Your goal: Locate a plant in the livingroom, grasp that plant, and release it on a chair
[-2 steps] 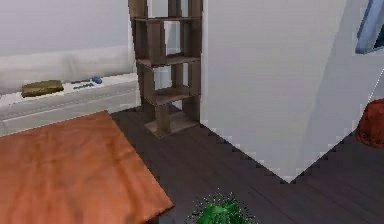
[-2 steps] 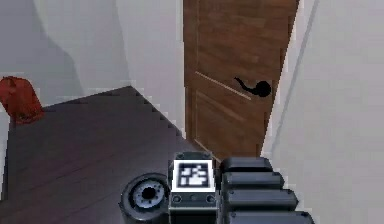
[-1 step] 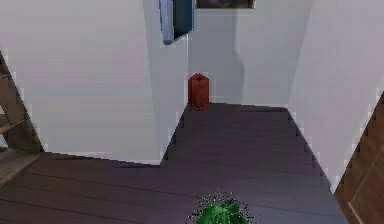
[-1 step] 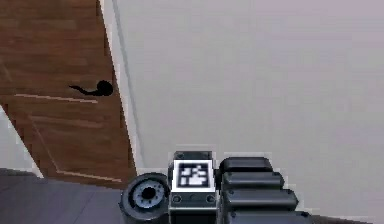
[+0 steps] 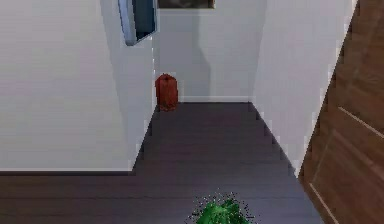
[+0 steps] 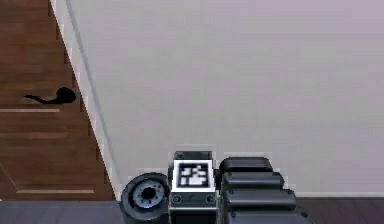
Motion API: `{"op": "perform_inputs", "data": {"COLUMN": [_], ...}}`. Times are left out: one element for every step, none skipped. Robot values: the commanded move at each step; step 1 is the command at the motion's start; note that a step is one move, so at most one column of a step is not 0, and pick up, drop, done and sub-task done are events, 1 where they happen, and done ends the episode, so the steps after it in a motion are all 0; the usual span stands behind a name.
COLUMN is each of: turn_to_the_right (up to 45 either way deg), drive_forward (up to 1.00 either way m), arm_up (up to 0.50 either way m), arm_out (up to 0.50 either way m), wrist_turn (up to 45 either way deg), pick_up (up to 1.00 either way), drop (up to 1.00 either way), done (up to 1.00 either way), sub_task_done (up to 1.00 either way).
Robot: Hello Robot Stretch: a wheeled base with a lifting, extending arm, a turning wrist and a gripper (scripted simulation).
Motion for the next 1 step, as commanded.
{"op": "perform_inputs", "data": {"turn_to_the_right": [-45.0], "drive_forward": [0.0], "arm_up": [0.0], "arm_out": [0.0], "wrist_turn": [0.0], "pick_up": [0.0], "drop": [0.0], "done": [0.0], "sub_task_done": [0.0]}}
